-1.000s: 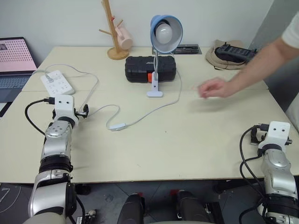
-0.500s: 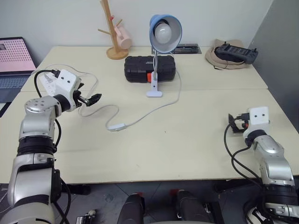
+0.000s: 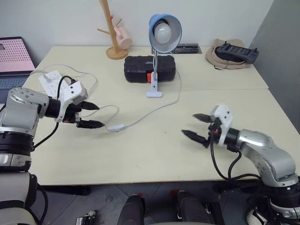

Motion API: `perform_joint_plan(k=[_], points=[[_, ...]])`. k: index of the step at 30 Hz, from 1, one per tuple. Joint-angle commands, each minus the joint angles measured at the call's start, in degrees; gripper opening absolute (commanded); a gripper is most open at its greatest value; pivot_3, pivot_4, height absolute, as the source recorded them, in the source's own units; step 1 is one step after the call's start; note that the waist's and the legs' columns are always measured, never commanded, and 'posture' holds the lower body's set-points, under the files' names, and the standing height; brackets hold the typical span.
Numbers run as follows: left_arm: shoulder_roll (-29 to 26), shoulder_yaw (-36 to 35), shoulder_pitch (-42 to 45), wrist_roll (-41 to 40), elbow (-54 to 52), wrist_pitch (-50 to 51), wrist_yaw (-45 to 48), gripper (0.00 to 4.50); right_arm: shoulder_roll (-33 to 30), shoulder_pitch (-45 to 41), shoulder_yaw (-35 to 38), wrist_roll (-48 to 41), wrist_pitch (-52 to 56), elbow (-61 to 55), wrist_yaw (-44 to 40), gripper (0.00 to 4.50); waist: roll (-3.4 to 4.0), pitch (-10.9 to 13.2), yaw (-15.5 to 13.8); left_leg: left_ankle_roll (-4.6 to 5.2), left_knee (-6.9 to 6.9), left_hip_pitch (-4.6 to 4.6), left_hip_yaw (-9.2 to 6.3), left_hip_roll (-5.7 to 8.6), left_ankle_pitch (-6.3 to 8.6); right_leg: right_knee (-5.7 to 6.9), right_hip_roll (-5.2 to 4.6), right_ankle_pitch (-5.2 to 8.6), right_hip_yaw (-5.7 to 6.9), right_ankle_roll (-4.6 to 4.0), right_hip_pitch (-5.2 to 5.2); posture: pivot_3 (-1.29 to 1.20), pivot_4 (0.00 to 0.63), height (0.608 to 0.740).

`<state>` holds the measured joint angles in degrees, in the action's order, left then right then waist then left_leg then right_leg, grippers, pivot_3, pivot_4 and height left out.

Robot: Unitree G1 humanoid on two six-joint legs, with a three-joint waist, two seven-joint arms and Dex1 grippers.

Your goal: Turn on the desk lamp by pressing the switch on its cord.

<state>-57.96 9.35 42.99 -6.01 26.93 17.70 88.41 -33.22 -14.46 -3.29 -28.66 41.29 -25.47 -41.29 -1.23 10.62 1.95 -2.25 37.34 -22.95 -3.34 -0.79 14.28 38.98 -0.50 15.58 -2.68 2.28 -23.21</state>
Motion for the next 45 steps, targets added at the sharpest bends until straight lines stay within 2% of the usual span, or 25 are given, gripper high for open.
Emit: perform_joint_plan(k=[1, 8, 17, 20, 23, 30, 36, 41, 45], points=[[-0.5, 1.7, 0.9, 3.5, 2.6, -7.2, 0.9, 4.47, 0.2, -1.1, -0.1, -2.1, 1.3, -2.8, -0.2, 4.50, 0.00, 0.0, -0.1, 0.00, 0.00, 0.00, 0.00, 0.00, 0.00, 0.00, 0.00, 0.00, 0.00, 0.00, 0.00, 0.00, 0.150, 0.740], [7.5, 7.2, 5.8, 11.5, 17.2, -23.3, -3.0, 4.47, 1.9, 1.2, 0.1, -4.4, 3.7, -6.2, 1.9, 4.50, -0.01, 0.0, -0.4, 0.00, 0.03, -0.03, -0.07, 0.01, 0.00, 0.01, 0.01, 0.01, 0.09, 0.01, 0.00, 0.00, 0.150, 0.740], [12.6, 8.5, 10.5, 15.4, 30.2, -33.6, -4.8, 4.47, 1.7, 3.2, 1.6, -5.0, 4.6, -8.7, 5.1, 4.50, -0.17, 0.1, -0.3, 0.01, 0.04, -0.03, -0.07, 0.01, 0.00, 0.02, 0.01, 0.01, 0.07, 0.01, 0.00, 0.00, 0.150, 0.740], [13.0, 8.1, 12.1, 15.6, 32.6, -34.8, -3.7, 4.02, 1.5, 3.6, 1.9, -5.1, 4.7, -9.1, 5.6, 4.50, -0.17, 0.1, -0.3, 0.01, 0.05, -0.03, -0.08, 0.02, -0.01, 0.04, 0.01, 0.00, 0.08, 0.02, 0.01, 0.00, 0.150, 0.740], [13.5, 7.7, 13.3, 15.7, 34.1, -35.4, -3.5, 3.28, 1.6, 3.9, 2.2, -5.0, 4.5, -9.2, 6.0, 4.50, -0.17, 0.1, -0.3, 0.01, 0.10, -0.03, -0.10, 0.02, -0.01, 0.07, 0.01, 0.00, 0.09, 0.02, 0.02, 0.00, 0.150, 0.740], [14.8, 6.9, 14.7, 15.8, 36.2, -36.1, -4.6, 1.89, 1.9, 3.4, 2.1, -5.0, 4.3, -8.7, 6.6, 4.50, -0.17, 0.1, -0.3, 0.01, 0.14, -0.04, -0.12, 0.02, -0.01, 0.07, 0.02, 0.00, 0.09, 0.03, 0.03, 0.00, 0.150, 0.740], [16.0, 5.7, 14.3, 14.5, 36.2, -35.1, -4.4, 0.44, 1.9, 3.3, 2.4, -5.0, 4.3, -8.5, 6.8, 4.50, -0.17, 0.1, -0.3, 0.01, 0.15, -0.06, -0.13, 0.02, -0.01, 0.07, 0.02, 0.00, 0.11, 0.03, 0.03, 0.00, 0.150, 0.740], [16.9, 3.4, 14.4, 11.7, 34.0, -29.4, -1.1, 0.39, 1.2, 4.0, 3.5, -6.2, 5.4, -8.9, 6.3, 4.50, -0.17, 0.1, -0.2, 0.01, 0.16, -0.07, -0.14, 0.02, -0.01, 0.07, 0.03, 0.00, 0.11, 0.03, 0.03, 0.00, 0.150, 0.740], [18.6, 0.7, 15.6, 7.4, 29.7, -16.0, 2.2, 0.39, 1.0, 4.5, 5.2, -8.1, 6.7, -9.2, 6.3, 4.50, -0.17, 0.1, -0.2, 0.01, 0.16, -0.09, -0.16, 0.01, -0.01, 0.07, 0.03, 0.00, 0.13, 0.03, 0.02, 0.00, 0.150, 0.740]])
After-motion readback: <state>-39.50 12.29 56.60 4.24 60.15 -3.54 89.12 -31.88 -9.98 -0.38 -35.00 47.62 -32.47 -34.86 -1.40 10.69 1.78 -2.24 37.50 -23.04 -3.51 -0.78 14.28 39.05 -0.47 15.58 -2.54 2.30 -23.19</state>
